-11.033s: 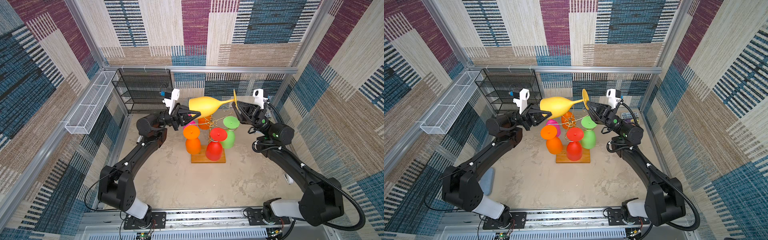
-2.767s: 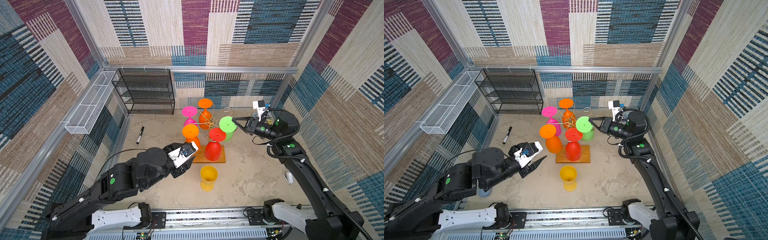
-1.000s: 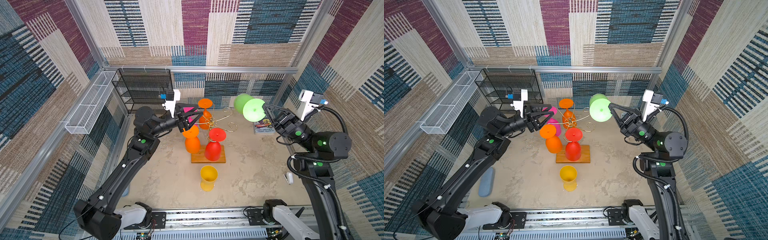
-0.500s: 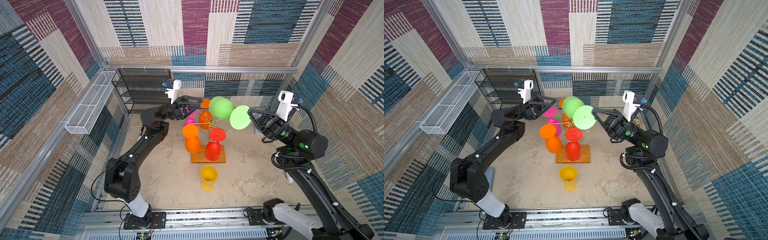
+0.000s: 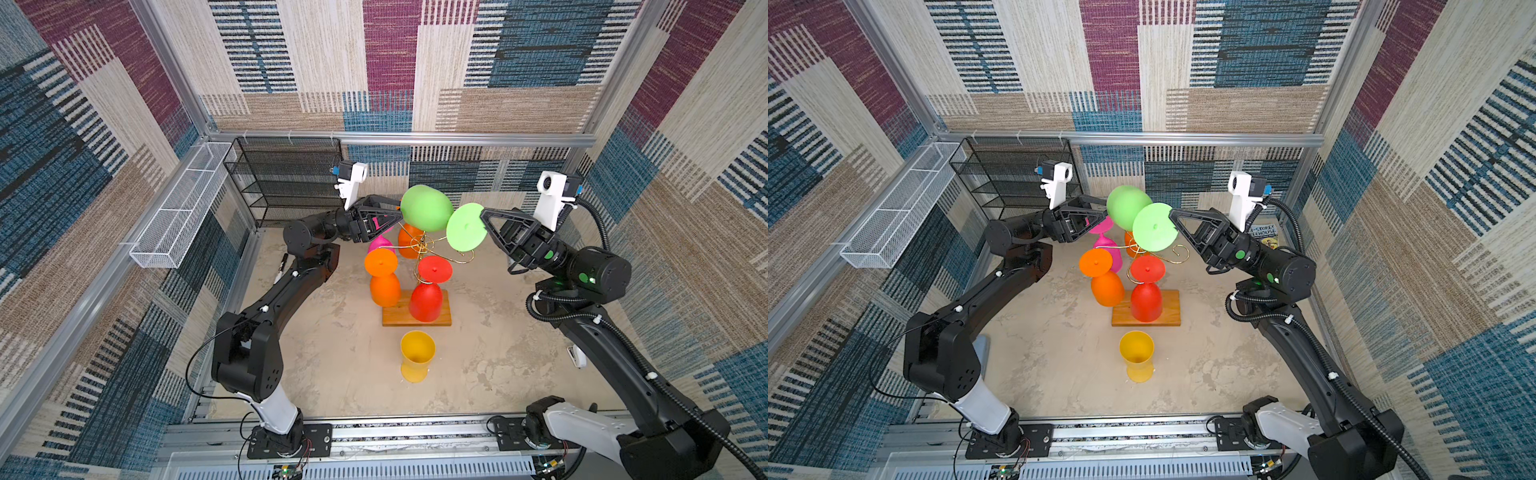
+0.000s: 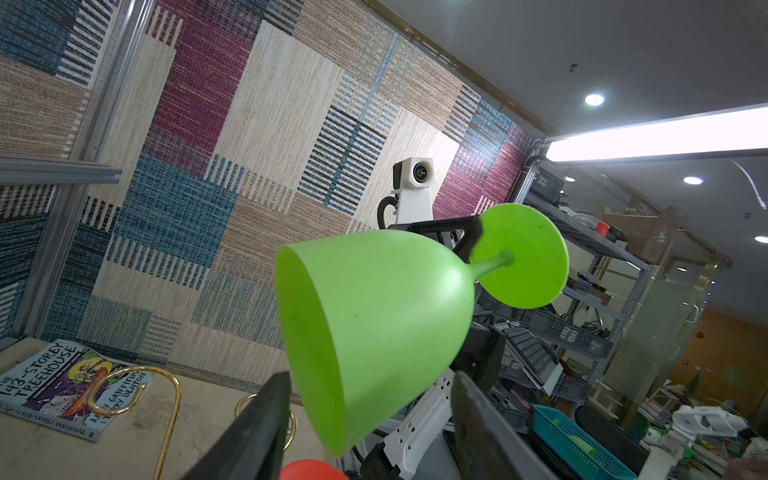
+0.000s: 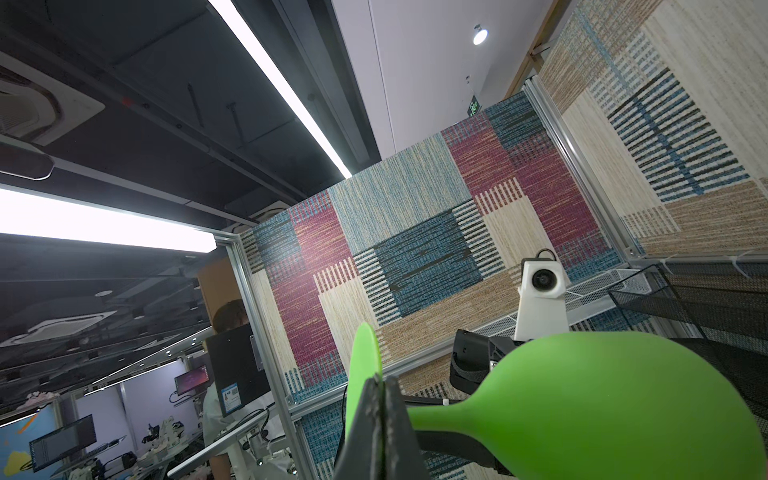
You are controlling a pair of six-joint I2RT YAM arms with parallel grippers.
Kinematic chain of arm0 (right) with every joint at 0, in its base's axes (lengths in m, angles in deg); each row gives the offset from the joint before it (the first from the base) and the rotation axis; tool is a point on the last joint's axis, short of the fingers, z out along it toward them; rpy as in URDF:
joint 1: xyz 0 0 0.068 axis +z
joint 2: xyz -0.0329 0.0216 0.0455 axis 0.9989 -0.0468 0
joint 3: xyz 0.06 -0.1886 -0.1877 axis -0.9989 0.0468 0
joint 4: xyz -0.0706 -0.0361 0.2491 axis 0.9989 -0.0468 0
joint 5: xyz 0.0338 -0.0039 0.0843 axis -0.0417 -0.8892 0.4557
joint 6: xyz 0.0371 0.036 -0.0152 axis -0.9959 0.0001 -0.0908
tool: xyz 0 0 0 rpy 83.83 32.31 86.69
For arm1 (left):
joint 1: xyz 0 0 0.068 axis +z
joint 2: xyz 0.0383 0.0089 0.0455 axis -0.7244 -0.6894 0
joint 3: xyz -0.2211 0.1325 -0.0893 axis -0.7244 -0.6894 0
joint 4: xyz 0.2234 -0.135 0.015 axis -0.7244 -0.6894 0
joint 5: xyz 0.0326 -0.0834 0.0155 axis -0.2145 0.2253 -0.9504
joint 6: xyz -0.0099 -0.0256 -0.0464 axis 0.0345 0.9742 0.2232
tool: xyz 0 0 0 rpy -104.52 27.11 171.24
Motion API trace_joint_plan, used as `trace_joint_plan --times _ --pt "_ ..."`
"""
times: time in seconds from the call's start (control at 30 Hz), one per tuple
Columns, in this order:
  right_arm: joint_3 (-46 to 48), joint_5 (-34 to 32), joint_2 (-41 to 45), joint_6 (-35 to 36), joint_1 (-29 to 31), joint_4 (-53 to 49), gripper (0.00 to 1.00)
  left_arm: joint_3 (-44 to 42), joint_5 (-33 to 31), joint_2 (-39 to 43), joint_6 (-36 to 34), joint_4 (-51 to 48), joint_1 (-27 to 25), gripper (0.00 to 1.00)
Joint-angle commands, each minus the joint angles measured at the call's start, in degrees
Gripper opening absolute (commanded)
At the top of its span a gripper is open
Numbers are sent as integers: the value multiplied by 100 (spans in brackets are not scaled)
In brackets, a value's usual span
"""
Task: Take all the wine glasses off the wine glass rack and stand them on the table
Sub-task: 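Grasp the green glass's bowl with the left gripper beside the right gripper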
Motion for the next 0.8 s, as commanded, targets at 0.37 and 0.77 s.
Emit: trace_joint_plan --times 0.37,0.77 --pt "-29 -144 -530 -824 -6 1229 0 -9 148 356 105 227 -85 44" --pt "469 -462 -744 -2029 -326 2174 4 -155 -58 655 96 237 -91 22"
